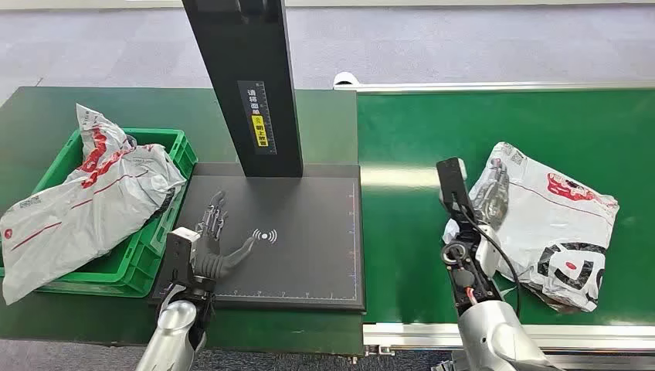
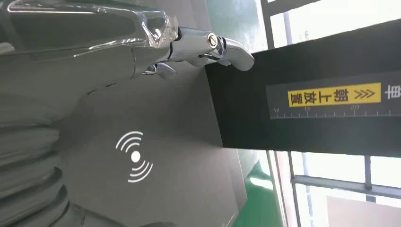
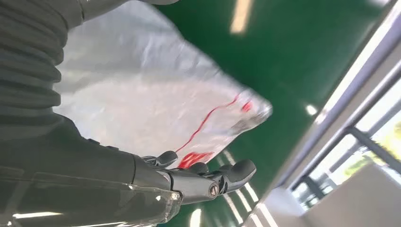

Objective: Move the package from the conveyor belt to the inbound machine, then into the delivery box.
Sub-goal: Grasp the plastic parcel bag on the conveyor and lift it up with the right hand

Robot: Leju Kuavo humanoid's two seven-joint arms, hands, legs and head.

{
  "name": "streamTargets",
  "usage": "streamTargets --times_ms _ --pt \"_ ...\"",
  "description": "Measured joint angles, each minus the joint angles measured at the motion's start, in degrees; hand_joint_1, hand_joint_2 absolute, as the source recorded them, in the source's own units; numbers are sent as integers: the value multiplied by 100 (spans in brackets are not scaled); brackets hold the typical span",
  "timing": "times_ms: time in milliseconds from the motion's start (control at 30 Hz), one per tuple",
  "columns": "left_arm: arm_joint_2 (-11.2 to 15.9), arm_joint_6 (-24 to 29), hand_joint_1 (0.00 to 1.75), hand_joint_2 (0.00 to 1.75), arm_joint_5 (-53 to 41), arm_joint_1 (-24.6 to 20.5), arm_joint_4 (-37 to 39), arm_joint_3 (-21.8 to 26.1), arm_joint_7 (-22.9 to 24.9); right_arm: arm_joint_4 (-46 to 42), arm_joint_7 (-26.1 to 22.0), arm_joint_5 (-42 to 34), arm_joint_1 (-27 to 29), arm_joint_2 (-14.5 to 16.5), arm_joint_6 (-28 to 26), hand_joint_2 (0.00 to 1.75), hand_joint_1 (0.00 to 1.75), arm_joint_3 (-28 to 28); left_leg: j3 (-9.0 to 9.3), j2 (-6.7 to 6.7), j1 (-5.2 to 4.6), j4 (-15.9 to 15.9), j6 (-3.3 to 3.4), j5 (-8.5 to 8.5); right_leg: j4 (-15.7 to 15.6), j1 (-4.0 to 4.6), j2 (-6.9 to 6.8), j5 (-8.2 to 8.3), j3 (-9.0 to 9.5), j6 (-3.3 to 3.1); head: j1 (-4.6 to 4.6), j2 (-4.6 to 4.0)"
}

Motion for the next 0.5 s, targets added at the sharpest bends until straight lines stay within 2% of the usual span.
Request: streamTargets --times_ms 167,367,500 --pt "0 -10 0 175 -14 40 -74 61 11 164 129 80 58 -211 79 175 0 -587 -1 6 -3 0 0 -1 0 -3 1 0 -1 0 -1 0" --pt "-15 -54 0 175 -25 84 -165 91 56 430 1088 542 120 -443 371 175 0 -1034 -1 -1 -1 -1 0 -1 0 -1 -2 0 -2 0 -3 0" --pt "-19 -64 0 175 -32 111 -217 111 71 535 1221 631 180 -556 449 175 0 -1181 -1 8 -1 -1 0 -1 0 -1 0 0 -2 0 -2 0"
